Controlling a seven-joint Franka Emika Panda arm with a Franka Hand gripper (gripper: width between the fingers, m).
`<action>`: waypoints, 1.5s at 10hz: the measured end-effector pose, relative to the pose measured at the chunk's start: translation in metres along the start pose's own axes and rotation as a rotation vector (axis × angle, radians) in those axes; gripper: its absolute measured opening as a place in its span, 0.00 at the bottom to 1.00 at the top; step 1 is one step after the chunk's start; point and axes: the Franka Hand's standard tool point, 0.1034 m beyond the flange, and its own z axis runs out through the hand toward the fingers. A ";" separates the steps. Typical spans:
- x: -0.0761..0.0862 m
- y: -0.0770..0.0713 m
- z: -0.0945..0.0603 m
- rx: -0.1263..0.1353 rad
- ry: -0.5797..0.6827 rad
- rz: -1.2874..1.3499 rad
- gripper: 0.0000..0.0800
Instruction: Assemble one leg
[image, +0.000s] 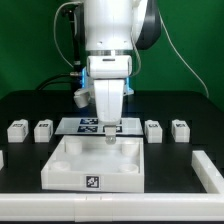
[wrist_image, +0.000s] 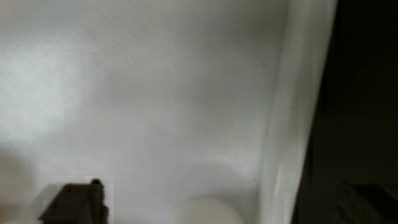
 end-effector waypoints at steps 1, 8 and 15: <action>-0.002 -0.001 0.004 0.007 0.001 0.000 0.81; -0.010 -0.003 0.012 0.033 -0.002 0.021 0.28; -0.011 -0.003 0.012 0.034 -0.002 0.021 0.07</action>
Offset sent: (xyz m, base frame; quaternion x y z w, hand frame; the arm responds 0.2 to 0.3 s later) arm 0.0000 0.0000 0.0000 0.0000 0.0000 0.0000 1.0000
